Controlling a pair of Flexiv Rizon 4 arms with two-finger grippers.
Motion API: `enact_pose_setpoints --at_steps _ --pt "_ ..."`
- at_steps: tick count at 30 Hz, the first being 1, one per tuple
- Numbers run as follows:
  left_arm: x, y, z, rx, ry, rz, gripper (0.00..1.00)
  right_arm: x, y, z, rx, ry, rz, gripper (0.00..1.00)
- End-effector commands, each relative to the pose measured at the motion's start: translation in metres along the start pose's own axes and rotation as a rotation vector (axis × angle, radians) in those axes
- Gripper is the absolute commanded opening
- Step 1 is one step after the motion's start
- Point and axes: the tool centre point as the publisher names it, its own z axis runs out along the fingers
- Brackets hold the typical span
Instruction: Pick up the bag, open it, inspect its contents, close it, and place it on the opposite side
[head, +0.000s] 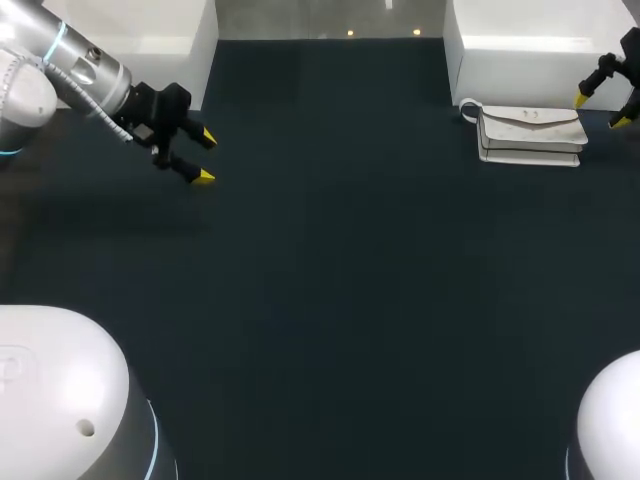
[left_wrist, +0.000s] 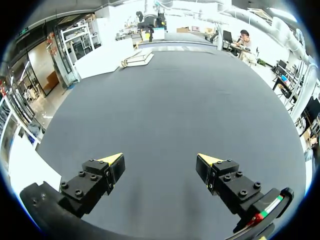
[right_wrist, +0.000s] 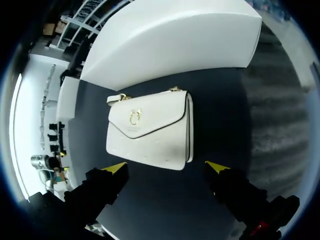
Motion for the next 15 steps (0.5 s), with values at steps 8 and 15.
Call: enact_pose_setpoints --at_steps 8,15 --pt "0.0 0.001 0.001 0.003 -0.002 0.001 1.0 -0.027 0.021 0.012 0.054 0.099 0.042 1.0" --pt "0.0 0.001 0.001 0.003 -0.002 0.001 1.0 -0.035 0.026 0.026 0.073 0.15 0.066 1.0"
